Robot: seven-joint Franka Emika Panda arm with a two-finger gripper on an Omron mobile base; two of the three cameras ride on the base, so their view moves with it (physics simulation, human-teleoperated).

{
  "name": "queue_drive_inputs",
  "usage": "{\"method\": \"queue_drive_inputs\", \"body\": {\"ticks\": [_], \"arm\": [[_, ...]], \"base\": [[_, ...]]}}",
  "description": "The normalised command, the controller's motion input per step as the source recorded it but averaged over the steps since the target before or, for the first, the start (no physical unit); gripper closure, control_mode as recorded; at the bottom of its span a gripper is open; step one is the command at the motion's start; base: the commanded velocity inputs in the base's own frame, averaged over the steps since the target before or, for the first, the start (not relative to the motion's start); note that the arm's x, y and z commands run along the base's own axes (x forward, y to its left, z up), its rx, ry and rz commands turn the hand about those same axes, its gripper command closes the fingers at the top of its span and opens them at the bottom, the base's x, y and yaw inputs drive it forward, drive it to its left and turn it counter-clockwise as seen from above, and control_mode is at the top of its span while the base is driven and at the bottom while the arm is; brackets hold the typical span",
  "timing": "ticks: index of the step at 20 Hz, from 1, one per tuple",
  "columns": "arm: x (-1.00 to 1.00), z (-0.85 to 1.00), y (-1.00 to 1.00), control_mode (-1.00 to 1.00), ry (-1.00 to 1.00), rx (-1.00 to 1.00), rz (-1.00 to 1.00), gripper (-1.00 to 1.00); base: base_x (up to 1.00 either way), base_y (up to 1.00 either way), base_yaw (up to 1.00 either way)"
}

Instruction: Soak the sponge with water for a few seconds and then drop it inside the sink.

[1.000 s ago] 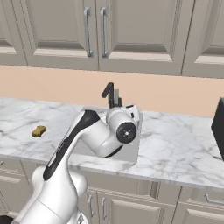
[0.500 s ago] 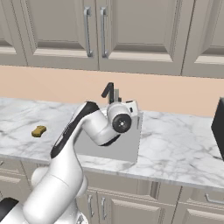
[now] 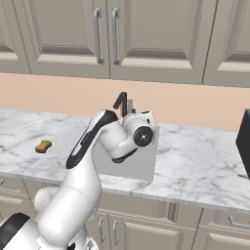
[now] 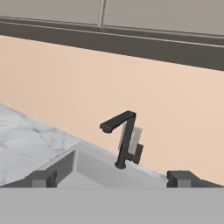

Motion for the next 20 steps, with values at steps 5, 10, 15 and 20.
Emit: {"method": "queue_drive_inputs", "body": {"ticks": [5,10,15,20], "arm": [[0.26,-0.26,0.02,-1.00,-0.02,0.00,0.06,-1.00],[0.42,-0.31,0.06,-1.00,-0.03,0.00,0.00,-1.00],[0.48,-0.17,0.00,-1.00,-0.04,0.00,0.00,-1.00],[0.43,-0.09,0.00,-1.00,-0.03,0.00,0.00,-1.00]], "base": [[0.00,0.00,0.00],[0.00,0.00,0.00],[0.00,0.00,0.00],[0.00,0.00,0.00]]}}
